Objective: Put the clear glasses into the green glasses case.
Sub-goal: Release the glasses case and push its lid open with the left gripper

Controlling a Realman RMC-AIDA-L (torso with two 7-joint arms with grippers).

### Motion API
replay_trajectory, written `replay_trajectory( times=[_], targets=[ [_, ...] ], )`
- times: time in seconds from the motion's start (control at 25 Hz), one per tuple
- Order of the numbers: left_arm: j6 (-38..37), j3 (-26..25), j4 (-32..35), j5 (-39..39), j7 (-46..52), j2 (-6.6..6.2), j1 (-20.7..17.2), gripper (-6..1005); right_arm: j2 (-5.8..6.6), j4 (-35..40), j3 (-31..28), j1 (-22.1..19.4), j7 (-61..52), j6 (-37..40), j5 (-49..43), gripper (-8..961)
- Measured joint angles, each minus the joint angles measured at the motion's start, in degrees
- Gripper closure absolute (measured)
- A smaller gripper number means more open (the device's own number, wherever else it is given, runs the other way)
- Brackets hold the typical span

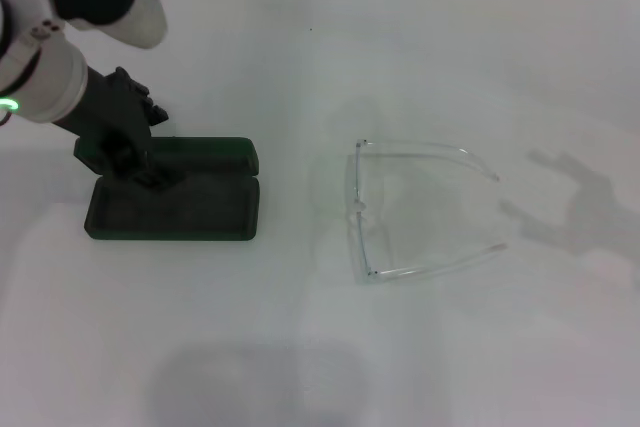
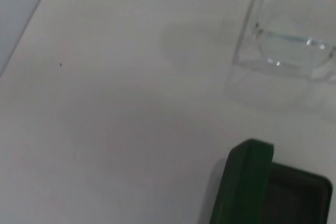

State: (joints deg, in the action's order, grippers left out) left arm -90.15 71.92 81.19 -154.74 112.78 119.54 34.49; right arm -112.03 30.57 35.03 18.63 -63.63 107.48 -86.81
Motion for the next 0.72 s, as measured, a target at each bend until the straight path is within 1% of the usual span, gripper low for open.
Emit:
replay_trajectory(
  times=[0.24, 0.4, 0.6, 0.72],
  targets=[
    [2.75, 1.31, -2.96, -1.45, 0.17, 0.10, 0.43, 357, 0.06, -0.77, -0.16, 0.00, 0.70, 0.09, 0.07, 78],
    [2.86, 1.31, -5.15, -2.03, 0.85, -0.05, 1.83, 378, 0.06, -0.84, -0.24, -0.01, 0.72, 0.02, 0.07, 78],
    [2.90, 1.34, -8.25, -4.72, 1.26, 0.01, 3.47, 404, 0.03, -0.86, -0.23, 0.00, 0.78, -0.20, 0.07, 78],
    [2.89, 1.36, -8.25, -4.35, 1.28, 0.08, 3.68, 468, -0.01, -0.87, -0.24, 0.00, 0.85, -0.35, 0.06, 78]
  ],
)
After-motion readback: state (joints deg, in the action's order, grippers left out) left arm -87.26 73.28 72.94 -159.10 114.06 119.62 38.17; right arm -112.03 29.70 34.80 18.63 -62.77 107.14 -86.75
